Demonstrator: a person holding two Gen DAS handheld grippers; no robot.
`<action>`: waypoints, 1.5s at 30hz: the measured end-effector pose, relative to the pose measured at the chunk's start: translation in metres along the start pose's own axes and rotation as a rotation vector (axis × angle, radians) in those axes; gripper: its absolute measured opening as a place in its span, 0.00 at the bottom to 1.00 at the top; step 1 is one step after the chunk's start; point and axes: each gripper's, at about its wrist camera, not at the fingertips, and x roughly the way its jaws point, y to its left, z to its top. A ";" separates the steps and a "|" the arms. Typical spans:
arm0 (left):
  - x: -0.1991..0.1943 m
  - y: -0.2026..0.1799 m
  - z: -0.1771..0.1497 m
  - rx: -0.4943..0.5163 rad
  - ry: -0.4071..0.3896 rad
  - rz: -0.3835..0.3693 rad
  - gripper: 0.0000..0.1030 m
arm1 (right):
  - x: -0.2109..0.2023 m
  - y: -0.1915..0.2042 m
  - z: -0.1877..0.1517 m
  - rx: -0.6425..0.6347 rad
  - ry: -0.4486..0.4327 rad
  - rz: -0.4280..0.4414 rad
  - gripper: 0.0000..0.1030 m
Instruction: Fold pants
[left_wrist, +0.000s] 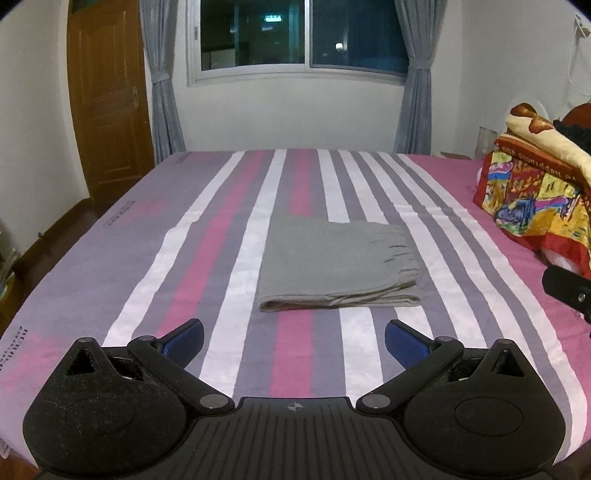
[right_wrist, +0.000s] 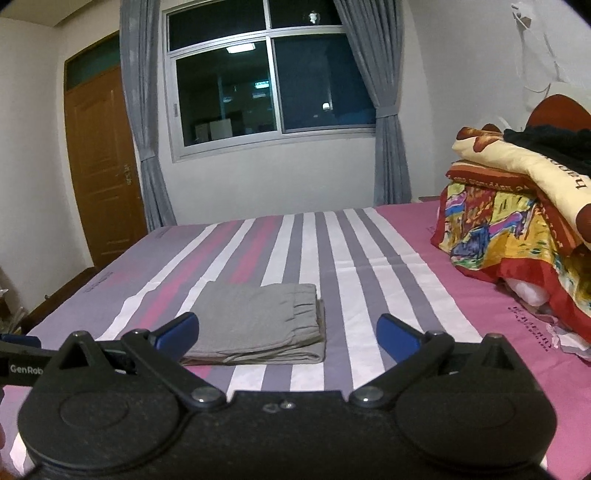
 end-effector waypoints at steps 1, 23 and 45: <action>0.000 -0.001 0.000 0.000 0.002 -0.003 1.00 | -0.001 0.000 0.000 -0.003 -0.004 -0.006 1.00; 0.006 -0.002 0.003 -0.009 0.014 -0.004 1.00 | 0.014 -0.006 0.001 -0.008 0.034 0.020 1.00; 0.013 -0.006 0.002 -0.001 0.027 -0.005 1.00 | 0.024 -0.009 -0.001 -0.005 0.052 0.034 1.00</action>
